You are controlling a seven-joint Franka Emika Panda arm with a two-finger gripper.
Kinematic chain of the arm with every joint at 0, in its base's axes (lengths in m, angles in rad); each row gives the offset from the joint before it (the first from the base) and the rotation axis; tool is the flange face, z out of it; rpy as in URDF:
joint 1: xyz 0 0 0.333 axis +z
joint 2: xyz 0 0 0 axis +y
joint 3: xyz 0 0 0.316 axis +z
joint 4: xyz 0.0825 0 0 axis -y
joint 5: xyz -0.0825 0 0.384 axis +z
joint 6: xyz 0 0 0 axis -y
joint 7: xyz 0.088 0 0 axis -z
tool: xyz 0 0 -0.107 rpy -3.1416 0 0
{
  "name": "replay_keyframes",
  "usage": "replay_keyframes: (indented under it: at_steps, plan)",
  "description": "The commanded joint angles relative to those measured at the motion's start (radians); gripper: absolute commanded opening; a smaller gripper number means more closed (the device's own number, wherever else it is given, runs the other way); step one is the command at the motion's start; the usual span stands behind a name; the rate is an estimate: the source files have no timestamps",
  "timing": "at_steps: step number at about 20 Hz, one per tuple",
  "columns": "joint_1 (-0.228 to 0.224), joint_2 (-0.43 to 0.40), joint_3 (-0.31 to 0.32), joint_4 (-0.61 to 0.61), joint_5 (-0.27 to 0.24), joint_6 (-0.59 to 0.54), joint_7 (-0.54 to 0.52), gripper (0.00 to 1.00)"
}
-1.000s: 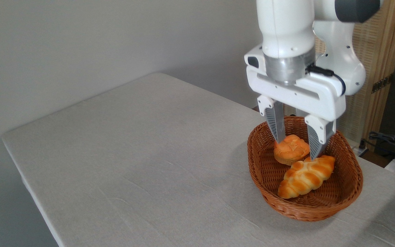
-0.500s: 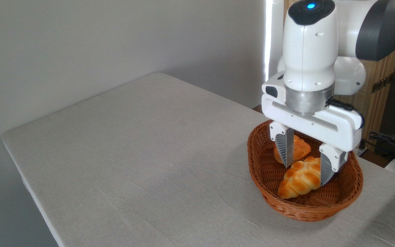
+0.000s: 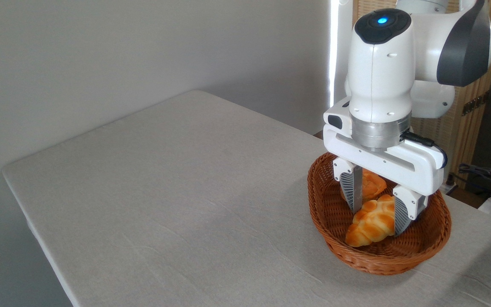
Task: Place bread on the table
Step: 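Close the gripper on the croissant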
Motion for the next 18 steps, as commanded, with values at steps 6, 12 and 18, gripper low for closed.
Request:
replay_keyframes:
  at_steps: [6,12,18]
  plan:
    - [-0.009,0.012,0.005,-0.011,0.015,0.023,0.010,0.29]
    - [-0.012,0.010,0.005,-0.010,0.015,0.014,0.014,0.23]
    - [-0.018,0.004,0.005,-0.002,0.015,-0.014,0.018,0.23]
